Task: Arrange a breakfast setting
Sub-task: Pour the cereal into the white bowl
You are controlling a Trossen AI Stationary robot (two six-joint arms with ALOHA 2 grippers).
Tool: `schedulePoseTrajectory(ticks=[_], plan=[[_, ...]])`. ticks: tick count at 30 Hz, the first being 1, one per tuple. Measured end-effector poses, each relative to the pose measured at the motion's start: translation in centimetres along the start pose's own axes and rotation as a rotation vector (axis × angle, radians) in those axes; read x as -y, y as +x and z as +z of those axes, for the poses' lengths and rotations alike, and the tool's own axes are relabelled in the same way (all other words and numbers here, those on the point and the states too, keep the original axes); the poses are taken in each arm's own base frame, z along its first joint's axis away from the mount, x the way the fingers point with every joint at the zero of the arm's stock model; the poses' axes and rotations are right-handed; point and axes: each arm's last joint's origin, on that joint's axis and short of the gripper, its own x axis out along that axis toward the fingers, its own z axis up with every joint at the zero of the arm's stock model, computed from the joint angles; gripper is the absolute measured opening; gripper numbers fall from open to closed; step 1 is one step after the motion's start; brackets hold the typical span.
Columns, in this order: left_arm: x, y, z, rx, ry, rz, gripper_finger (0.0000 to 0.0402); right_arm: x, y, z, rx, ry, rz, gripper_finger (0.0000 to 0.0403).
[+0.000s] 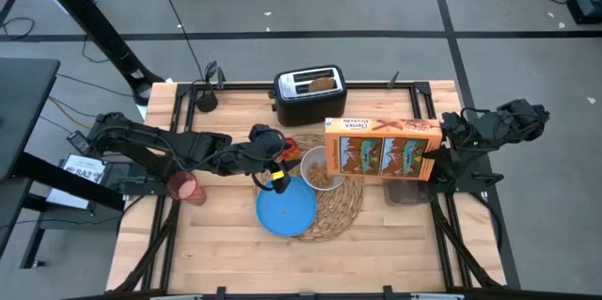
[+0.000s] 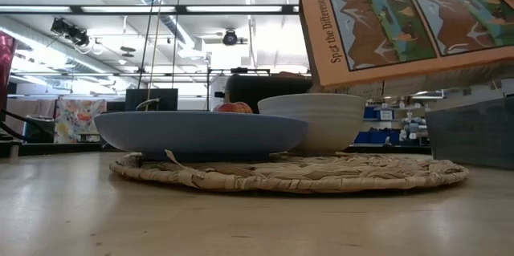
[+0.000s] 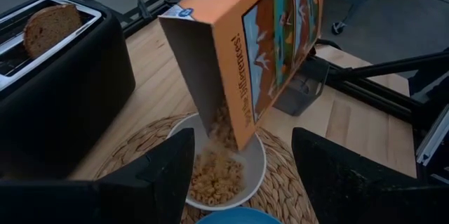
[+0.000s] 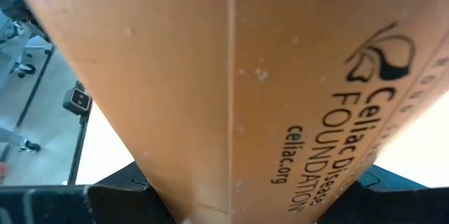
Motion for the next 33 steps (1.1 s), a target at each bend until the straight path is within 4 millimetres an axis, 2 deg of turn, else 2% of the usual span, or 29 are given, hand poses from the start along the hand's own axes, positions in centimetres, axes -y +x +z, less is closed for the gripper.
schedulePoseTrajectory(ticks=[33], plan=[[0.09, 0.00, 0.13, 0.010, -0.018, -0.013, 0.0244, 0.09, -0.38, 0.09, 0.002, -0.010, -0.001, 0.0241]])
